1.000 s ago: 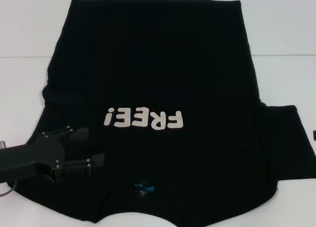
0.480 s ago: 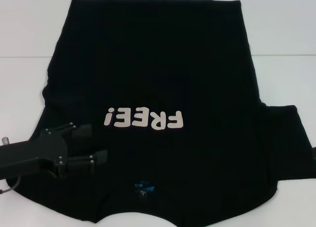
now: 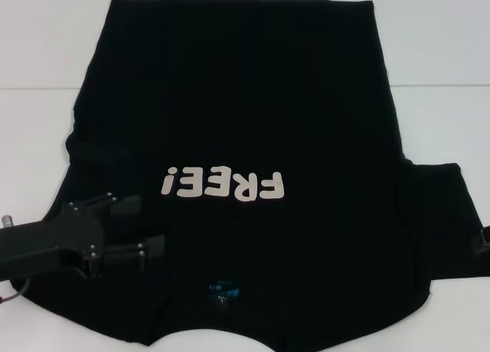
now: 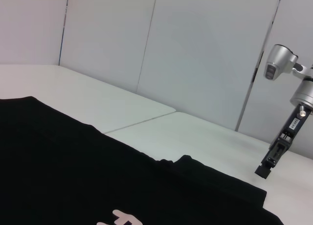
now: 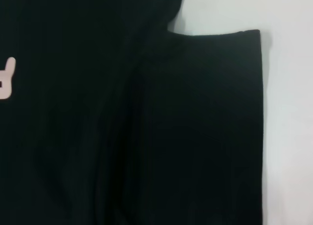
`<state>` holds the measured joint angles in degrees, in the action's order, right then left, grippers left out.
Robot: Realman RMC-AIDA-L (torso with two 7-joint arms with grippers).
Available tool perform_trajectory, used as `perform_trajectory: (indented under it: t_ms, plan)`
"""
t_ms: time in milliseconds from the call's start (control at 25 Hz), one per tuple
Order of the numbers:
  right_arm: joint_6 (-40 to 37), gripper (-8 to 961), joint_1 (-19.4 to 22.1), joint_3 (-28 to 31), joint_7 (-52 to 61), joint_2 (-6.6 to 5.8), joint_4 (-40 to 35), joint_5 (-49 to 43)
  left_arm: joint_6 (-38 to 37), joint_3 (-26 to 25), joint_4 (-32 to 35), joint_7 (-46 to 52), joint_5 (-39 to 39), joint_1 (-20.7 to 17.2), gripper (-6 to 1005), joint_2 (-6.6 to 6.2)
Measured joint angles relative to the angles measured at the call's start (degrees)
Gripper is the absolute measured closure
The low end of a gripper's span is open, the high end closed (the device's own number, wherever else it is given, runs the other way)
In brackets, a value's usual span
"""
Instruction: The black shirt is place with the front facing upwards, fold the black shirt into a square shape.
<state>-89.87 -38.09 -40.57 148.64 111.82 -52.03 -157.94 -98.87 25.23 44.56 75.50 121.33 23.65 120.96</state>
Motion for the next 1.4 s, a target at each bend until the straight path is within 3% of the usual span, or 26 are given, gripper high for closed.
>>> perform_trajectory:
  t_ms: [880,1400]
  plan:
    - [2.70,100,-1.02,-1.71,0.31,1.46,0.37,-2.29,0.34,-0.08,-0.09,0.00,0.40,0.06,94,-0.04]
    - [3.70,100,-1.63,-3.59,0.73,1.23,2.04,-2.47,0.47,-0.04,0.07,0.00,0.40,0.16,96,-0.03]
